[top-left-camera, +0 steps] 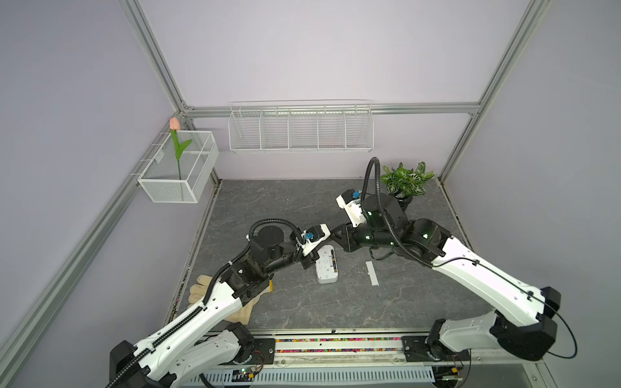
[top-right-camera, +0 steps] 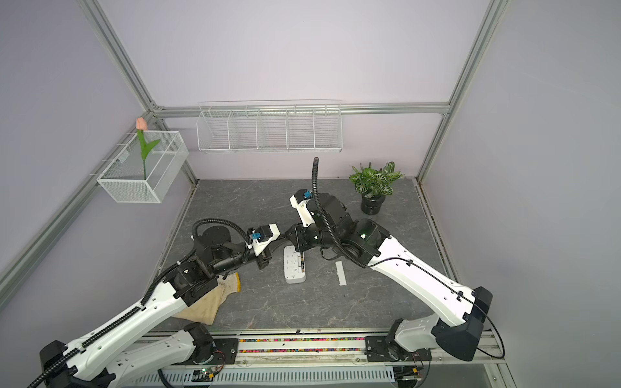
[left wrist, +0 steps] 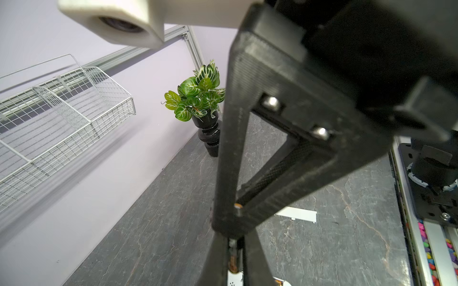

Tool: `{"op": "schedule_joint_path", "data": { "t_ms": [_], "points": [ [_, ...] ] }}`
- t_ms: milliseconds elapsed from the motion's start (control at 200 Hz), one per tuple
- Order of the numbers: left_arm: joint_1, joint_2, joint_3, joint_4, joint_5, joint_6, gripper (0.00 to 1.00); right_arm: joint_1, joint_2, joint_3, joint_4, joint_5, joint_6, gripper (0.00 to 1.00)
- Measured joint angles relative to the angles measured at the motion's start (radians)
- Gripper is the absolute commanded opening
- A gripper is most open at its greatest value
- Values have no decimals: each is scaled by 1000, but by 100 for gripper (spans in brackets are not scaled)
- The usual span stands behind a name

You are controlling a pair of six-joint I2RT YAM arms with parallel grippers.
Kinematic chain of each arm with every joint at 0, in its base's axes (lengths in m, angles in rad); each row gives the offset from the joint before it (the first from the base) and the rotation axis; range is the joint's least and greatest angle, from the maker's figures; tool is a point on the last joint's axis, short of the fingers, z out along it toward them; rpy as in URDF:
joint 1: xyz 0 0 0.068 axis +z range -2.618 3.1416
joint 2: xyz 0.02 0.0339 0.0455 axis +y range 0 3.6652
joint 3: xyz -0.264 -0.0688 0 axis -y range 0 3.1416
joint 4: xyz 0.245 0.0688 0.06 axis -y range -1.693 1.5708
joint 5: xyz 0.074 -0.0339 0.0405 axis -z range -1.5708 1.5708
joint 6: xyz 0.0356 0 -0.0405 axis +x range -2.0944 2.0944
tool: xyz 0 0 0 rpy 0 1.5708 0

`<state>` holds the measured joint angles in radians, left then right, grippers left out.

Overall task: Insert the battery into the alarm
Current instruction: Install the battery in the alarm.

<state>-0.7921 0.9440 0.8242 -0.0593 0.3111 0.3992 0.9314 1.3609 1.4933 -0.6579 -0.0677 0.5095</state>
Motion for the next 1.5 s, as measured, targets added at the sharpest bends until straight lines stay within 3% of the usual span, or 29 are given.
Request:
{"op": "schedule_joint_path", "data": {
  "t_ms": [245,425,585,705,915,1060,1255,1500],
  "points": [
    [0,-5,-6,-2,-6,4,0,0,3,0,-4,8,0,12],
    [-1,-11,-22,10,-13,-6,33,1,11,0,-13,24,-5,11],
    [-2,-55,-68,41,-42,-56,44,-9,32,0,-51,45,-24,10],
    [-3,-115,-143,76,-116,-174,50,-48,61,0,-89,45,-43,10],
    [-5,-179,-280,87,-352,-504,58,-80,150,-20,-135,43,-83,10],
    [-5,-197,-359,79,-472,-707,58,-79,236,-41,-147,37,-103,10],
    [-5,-176,-437,77,-543,-890,58,-80,347,-40,-152,30,-123,10],
    [-5,-148,-502,82,-550,-998,58,-94,462,-3,-157,3,-144,11]
  ]
}}
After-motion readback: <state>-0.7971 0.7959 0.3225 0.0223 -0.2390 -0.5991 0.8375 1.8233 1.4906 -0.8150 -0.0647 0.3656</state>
